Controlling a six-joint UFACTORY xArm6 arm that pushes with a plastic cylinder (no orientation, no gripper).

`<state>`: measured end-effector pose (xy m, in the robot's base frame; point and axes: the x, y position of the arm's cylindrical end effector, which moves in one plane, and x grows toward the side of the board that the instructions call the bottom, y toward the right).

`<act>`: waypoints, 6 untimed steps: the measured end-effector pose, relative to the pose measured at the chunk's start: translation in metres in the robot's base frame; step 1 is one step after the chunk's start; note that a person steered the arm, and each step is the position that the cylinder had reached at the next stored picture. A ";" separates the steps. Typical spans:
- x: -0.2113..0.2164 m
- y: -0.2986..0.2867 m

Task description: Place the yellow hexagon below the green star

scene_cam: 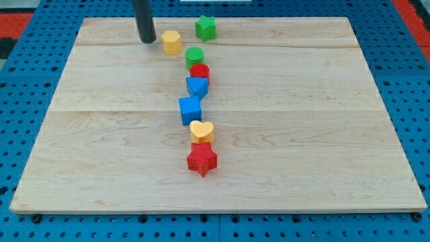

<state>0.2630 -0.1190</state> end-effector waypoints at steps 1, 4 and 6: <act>0.017 0.010; 0.009 0.018; 0.017 0.055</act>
